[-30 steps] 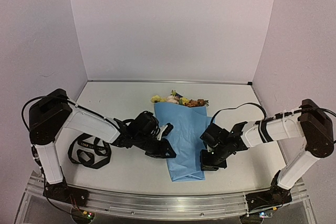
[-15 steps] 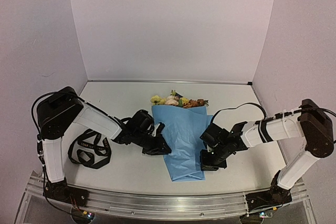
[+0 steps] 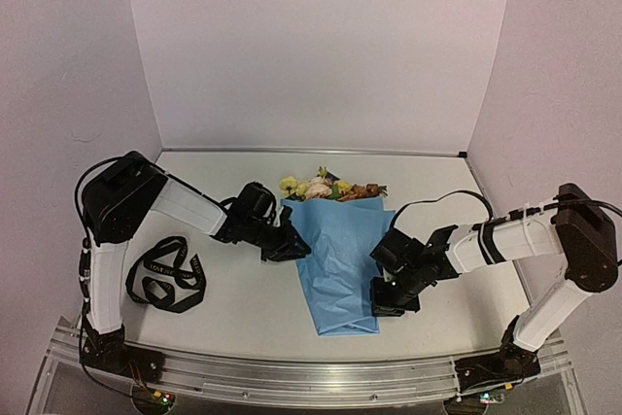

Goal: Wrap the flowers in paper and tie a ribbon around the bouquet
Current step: Press the fold line of the folded wrapping paper.

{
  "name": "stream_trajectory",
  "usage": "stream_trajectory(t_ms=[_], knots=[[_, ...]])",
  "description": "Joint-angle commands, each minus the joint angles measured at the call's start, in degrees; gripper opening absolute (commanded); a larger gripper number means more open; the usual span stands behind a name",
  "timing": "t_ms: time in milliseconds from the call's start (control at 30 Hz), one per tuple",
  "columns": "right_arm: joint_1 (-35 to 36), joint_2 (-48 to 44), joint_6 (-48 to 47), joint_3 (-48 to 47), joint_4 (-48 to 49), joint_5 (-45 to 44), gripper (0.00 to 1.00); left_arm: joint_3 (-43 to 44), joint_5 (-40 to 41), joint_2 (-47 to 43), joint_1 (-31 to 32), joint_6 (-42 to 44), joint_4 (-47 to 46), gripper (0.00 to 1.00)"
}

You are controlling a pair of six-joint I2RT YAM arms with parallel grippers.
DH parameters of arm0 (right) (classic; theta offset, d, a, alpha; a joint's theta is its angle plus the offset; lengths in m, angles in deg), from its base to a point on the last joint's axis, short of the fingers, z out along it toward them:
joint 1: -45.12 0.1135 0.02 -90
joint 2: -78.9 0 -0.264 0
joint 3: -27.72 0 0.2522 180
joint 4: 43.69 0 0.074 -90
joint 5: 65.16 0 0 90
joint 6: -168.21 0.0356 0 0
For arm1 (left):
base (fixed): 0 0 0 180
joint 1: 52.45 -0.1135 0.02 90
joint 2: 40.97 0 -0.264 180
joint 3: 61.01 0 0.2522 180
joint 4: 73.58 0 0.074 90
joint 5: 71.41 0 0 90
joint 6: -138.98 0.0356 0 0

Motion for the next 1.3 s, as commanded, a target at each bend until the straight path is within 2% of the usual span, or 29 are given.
stream_trajectory(t_ms=[0, 200, 467, 600, 767, 967, 1267], knots=[[0.37, 2.29, 0.12, 2.52, -3.83, -2.03, 0.00, 3.95, 1.66, 4.57, -4.77, -1.19, 3.03, 0.20], [0.35, 2.17, 0.29, 2.89, -3.75, -1.97, 0.00, 11.40, -0.60, 9.39, -10.08, 1.28, 6.45, 0.20], [0.38, 2.22, 1.08, 2.77, -3.75, -1.68, 0.00, 26.43, -3.58, 15.57, -15.64, 7.71, 15.03, 0.22], [0.24, 2.77, 2.87, 1.54, -3.67, -1.80, 0.00, 31.89, -3.26, 14.66, -17.07, 11.90, 20.34, 0.22], [-0.17, 5.60, 4.56, -1.48, -1.68, -2.01, 0.00, 33.64, -0.61, 8.96, -18.23, 15.78, 24.55, 0.27], [-2.49, 10.93, 6.63, -5.68, 4.44, -0.05, 0.00, 28.22, 0.11, -0.10, -18.85, 16.11, 25.27, 0.29], [-7.48, 14.45, 3.85, -11.53, 4.67, 0.88, 0.00, 3.90, 2.48, -18.32, -18.44, 9.84, 18.15, 0.33]])
